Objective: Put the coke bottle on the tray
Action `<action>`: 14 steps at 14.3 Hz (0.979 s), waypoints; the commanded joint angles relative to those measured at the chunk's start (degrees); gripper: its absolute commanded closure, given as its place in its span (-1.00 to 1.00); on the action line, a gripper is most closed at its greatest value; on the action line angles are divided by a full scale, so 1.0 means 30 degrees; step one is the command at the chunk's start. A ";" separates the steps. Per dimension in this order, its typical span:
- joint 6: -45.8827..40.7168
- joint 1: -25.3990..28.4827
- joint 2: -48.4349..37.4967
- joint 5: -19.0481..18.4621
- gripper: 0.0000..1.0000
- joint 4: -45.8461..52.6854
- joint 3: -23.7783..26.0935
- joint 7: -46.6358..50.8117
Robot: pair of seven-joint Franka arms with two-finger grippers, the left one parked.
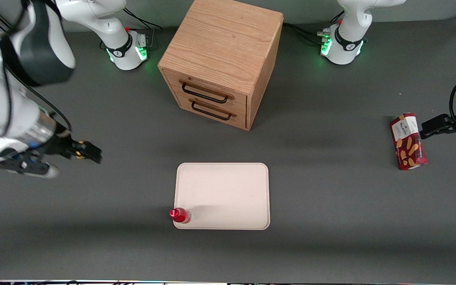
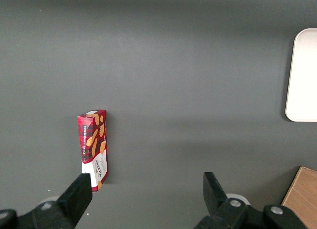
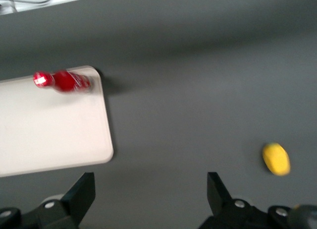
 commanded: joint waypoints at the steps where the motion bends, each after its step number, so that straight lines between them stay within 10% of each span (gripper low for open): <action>1: -0.0833 0.0149 -0.3086 0.0368 -1.00 -0.2899 -0.1041 -0.1466; 6: -0.1447 0.0149 -0.6783 0.0133 -1.00 -0.5750 -0.1979 -0.2348; 14: -0.1948 0.0237 -0.5031 -0.1537 -1.00 -0.3936 -0.2334 -0.1851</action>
